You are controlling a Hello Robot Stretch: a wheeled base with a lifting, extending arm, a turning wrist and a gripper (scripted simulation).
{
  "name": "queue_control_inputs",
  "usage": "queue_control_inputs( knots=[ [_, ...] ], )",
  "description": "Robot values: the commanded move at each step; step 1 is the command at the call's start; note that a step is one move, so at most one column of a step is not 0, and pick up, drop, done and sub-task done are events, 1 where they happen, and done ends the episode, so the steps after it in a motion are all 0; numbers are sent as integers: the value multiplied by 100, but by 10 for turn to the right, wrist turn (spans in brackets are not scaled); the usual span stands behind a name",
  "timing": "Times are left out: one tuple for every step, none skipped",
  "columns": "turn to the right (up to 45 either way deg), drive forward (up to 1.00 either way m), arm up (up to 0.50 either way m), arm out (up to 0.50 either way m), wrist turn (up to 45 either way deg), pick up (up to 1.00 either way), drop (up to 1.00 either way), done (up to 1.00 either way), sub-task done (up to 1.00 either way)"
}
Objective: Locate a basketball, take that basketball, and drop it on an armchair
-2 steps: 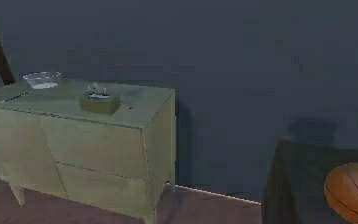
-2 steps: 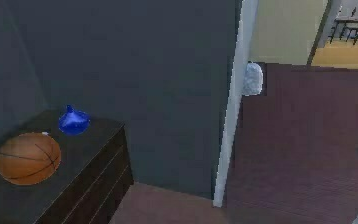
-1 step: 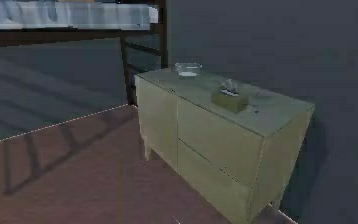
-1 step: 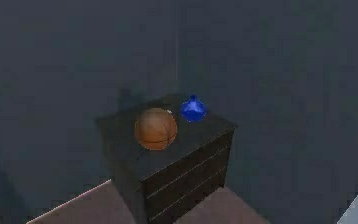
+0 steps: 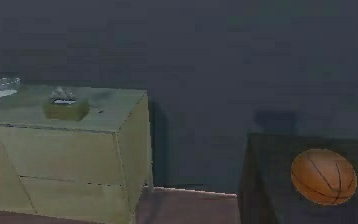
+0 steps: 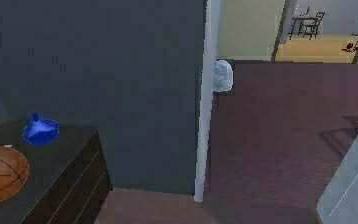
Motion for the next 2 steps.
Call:
queue_control_inputs(
  knots=[
    [450, 0, 0, 0, 0, 0, 0, 0, 0],
    [210, 0, 0, 0, 0, 0, 0, 0, 0]
  ],
)
